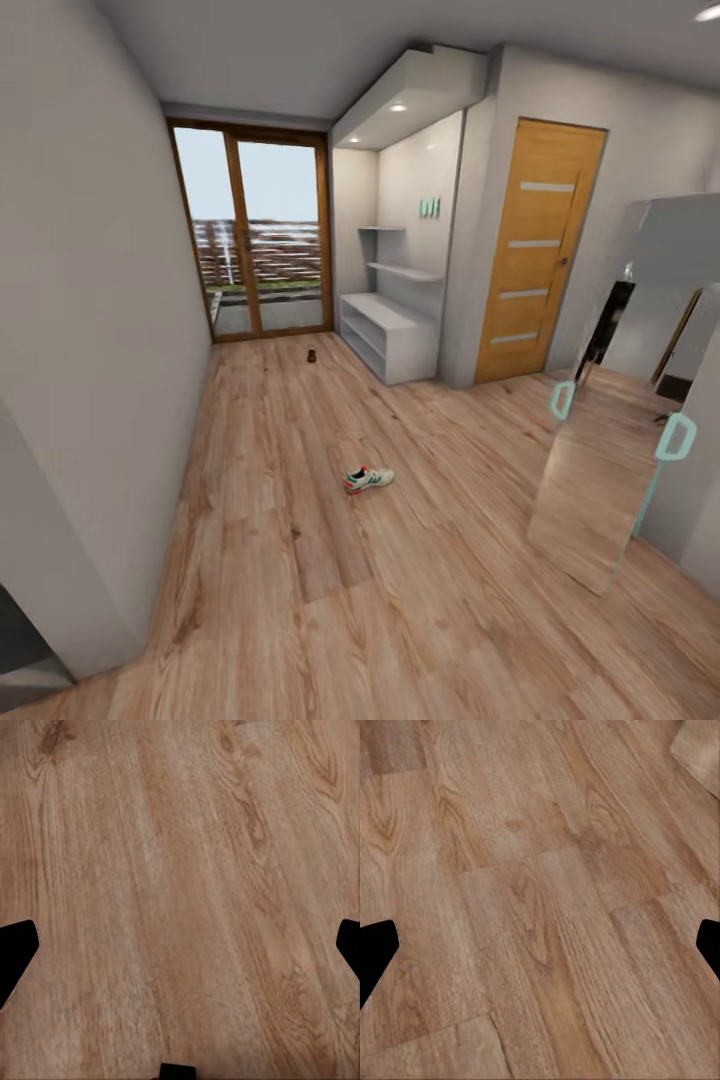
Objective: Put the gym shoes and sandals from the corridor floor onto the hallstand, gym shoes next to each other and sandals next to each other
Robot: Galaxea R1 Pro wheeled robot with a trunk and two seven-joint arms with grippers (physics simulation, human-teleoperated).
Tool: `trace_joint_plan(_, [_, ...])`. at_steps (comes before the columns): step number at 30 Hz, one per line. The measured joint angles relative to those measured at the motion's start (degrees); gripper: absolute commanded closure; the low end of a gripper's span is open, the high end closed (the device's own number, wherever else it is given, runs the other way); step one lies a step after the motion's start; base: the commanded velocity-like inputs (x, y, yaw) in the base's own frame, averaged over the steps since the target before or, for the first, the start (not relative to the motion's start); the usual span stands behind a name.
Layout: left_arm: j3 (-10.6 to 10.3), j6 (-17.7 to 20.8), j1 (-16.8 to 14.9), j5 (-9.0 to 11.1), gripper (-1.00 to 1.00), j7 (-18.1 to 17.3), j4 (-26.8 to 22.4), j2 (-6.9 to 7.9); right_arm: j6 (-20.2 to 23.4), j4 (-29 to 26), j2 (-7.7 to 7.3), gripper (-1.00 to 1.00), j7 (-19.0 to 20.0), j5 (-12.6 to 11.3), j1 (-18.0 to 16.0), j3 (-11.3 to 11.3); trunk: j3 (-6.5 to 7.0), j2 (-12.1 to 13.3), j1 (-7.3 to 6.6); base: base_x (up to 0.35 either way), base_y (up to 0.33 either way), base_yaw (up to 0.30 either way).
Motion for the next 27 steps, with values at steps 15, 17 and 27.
trace_joint_plan(15, [0.0,0.0,0.0,0.0,-1.0,0.0,0.0,-0.01,0.0,0.0,0.0,-1.0,0.0,-0.1,0.0,0.0,0.0,0.0,-0.01,0.28,0.209,0.0])
trace_joint_plan(17, [0.0,0.0,0.0,0.0,-1.0,0.0,0.0,-0.01,0.0,0.0,0.0,-1.0,0.0,-0.1,0.0,0.0,0.0,0.0,-0.01,0.302,0.17,0.0])
trace_joint_plan(27, [0.0,0.0,0.0,0.0,-1.0,-0.1,0.0,-0.01,0.0,0.0,0.0,-1.0,0.0,-0.1,0.0,0.0,0.0,0.0,-0.01,0.305,0.164,0.0])
